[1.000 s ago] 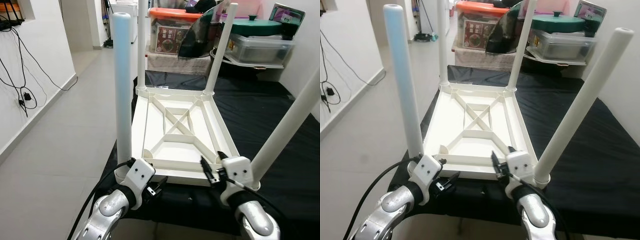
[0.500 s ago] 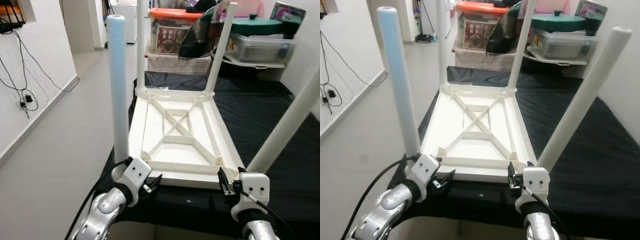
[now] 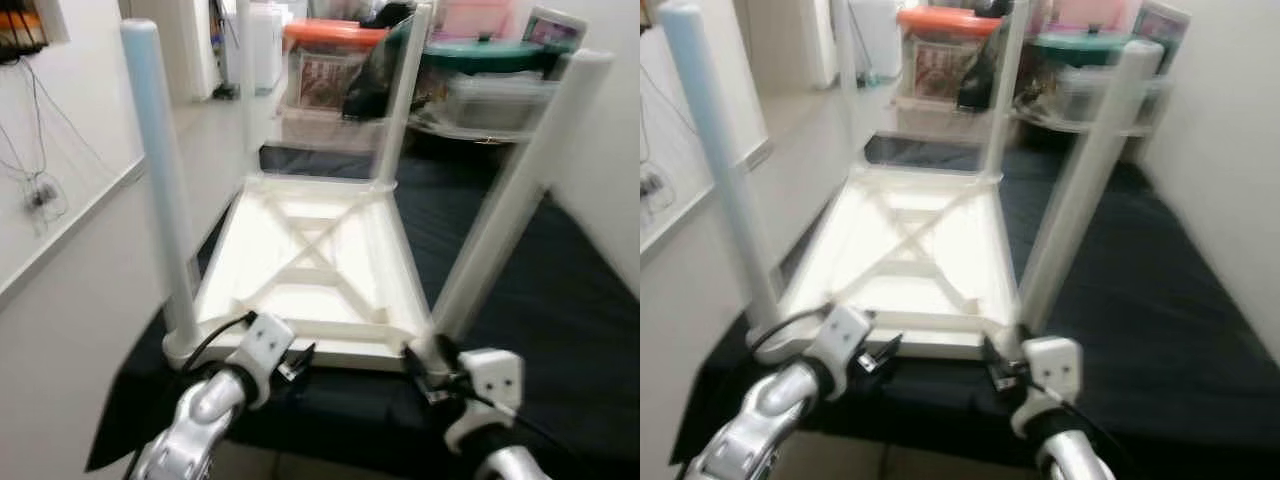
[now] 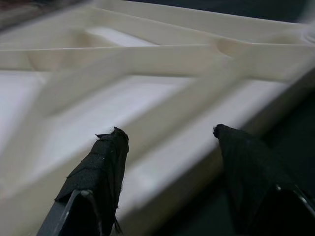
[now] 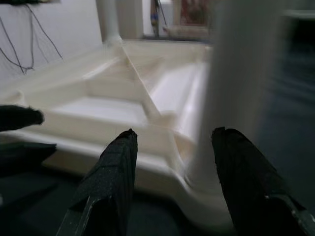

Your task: Building children table

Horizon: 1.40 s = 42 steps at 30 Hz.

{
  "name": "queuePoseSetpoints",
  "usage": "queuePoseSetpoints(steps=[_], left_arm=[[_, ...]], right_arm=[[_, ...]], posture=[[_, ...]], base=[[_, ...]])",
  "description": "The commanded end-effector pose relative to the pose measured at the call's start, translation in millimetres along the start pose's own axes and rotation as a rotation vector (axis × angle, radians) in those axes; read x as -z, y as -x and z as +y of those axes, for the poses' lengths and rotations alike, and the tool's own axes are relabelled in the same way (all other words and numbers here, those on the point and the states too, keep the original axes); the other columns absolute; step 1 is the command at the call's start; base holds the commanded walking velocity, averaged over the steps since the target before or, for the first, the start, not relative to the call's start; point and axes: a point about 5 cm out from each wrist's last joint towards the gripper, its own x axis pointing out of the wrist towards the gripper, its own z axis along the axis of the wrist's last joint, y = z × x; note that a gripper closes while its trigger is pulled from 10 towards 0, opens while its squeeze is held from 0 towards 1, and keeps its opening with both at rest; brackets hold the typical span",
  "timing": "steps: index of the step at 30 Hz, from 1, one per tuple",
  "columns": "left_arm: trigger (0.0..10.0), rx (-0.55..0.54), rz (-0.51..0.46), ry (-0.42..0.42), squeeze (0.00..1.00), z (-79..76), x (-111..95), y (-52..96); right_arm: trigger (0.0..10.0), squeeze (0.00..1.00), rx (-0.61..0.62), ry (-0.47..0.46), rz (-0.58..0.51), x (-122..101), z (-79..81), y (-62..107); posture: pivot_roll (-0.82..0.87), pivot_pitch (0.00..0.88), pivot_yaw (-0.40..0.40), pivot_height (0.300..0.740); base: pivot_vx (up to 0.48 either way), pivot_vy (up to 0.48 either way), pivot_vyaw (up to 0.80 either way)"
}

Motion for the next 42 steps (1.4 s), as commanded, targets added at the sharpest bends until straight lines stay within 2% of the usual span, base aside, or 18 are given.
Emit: queuePoseSetpoints(steps=[1, 3, 8, 9, 11, 16, 17, 19, 23, 25, 26, 28, 29, 31, 38, 39, 41, 42], left_arm=[[10.0, -0.001, -0.005, -0.01, 0.0, 2.3, 0, 0.9], [10.0, 0.0, -0.008, -0.01, 0.0, 2.4, 0, 0.6], [10.0, -0.001, -0.01, -0.01, 0.0, 2.5, 0, 0.9], [10.0, -0.001, -0.011, -0.01, 0.0, 2.5, 0, 1.0], [10.0, 0.0, -0.013, -0.009, 0.0, 2.5, 0, 1.1], [10.0, 0.0, -0.014, -0.007, 0.0, 2.1, 0, 1.0], [10.0, 0.0, -0.014, -0.006, 0.0, 2.0, -1, 1.0], [10.0, 0.0, -0.014, -0.006, 0.0, 2.0, -1, 1.0], [10.0, 0.0, -0.017, -0.003, 0.0, 1.9, -1, 1.0], [10.0, 0.002, -0.019, -0.003, 0.0, 1.6, -2, 1.2], [10.0, 0.002, -0.019, -0.003, 0.0, 1.6, -2, 1.2], [10.0, 0.004, -0.021, -0.003, 0.0, 0.8, -3, 1.7], [10.0, 0.004, -0.021, -0.003, 0.0, 0.8, -3, 1.7], [10.0, 0.005, -0.024, -0.005, 0.0, 0.5, -3, 2.0], [10.0, 0.005, -0.025, -0.007, 0.0, 0.4, -3, 3.8], [10.0, 0.006, -0.025, -0.008, 0.0, 0.3, -3, 3.8], [10.0, 0.008, -0.024, -0.008, 0.0, 0.2, -3, 3.9], [10.0, 0.01, -0.024, -0.01, 0.0, 0.0, -3, 4.1]], right_arm=[[10.0, 0.0, 0.041, 0.011, -0.014, -3, -1.7, -2.6], [10.0, 0.0, 0.085, 0.023, -0.029, -5, -5.8, -3.2], [10.0, 0.0, 0.095, 0.014, -0.053, -9, -6.8, -3.6], [10.0, 1.0, 0.08, 0.02, -0.08, -15, -3.7, -4.4], [10.0, 1.0, 0.061, 0.028, -0.118, -25, 1.2, -6.6], [10.0, 1.0, 0.096, 0.028, -0.147, -34, 0.4, -10.8], [10.0, 0.0, 0.138, 0.03, -0.175, -42, -3.5, -14.2], [10.0, 0.0, 0.138, 0.03, -0.175, -42, -3.5, -14.2], [10.0, 0.0, 0.18, 0.017, -0.229, -56, -6.8, -20.9], [10.0, 0.0, 0.208, 0.01, -0.288, -74, -9.7, -32.0], [10.0, 0.0, 0.208, 0.01, -0.288, -74, -9.7, -32.0], [10.0, 0.0, 0.265, -0.023, -0.357, -93, -18.0, -43.0], [10.0, 0.0, 0.265, -0.023, -0.357, -93, -18.0, -43.0], [10.0, 0.0, 0.311, -0.06, -0.42, -109, -24.6, -48.2], [10.0, 0.0, 0.329, -0.097, -0.529, -143, -26.6, -48.7], [8.3, 0.0, 0.322, -0.098, -0.535, -145, -24.9, -48.6], [8.3, 0.0, 0.315, -0.099, -0.535, -146, -23.2, -49.0], [0.0, 0.0, 0.311, -0.106, -0.532, -146, -21.8, -49.6]], posture=[[0.11, 0.0, -0.049, 0.74], [0.11, 0.0, -0.049, 0.74], [0.11, 0.0, -0.046, 0.74], [0.11, 0.0, -0.046, 0.74], [0.11, 0.0, -0.043, 0.74], [0.11, 0.0, -0.045, 0.74], [0.11, 0.0, -0.045, 0.74], [0.11, 0.0, -0.045, 0.74], [0.11, 0.0, -0.047, 0.74], [0.11, 0.0, -0.046, 0.74], [0.11, 0.0, -0.046, 0.74], [0.12, 0.0, -0.05, 0.74], [0.12, 0.0, -0.05, 0.74], [0.12, 0.0, -0.05, 0.74], [0.12, 0.0, -0.051, 0.74], [0.12, 0.0, -0.051, 0.74], [0.12, 0.0, -0.051, 0.74], [0.12, 0.0, -0.047, 0.74]], base=[[0.0, 0.0, 0.0], [0.0, 0.0, 0.0], [0.0, 0.0, 0.0], [0.0, 0.0, 0.0], [0.0, 0.0, 0.0], [0.0, 0.0, 0.0], [0.0, 0.0, 0.0], [0.0, 0.0, 0.0], [0.0, 0.0, 0.0], [0.0, 0.0, 0.0], [0.0, 0.0, 0.0], [0.0, 0.0, 0.0], [0.0, 0.0, 0.0], [0.0, 0.0, 0.0], [0.0, 0.0, 0.0], [0.0, 0.0, 0.0], [0.0, 0.0, 0.0], [0.0, 0.0, 0.0]])
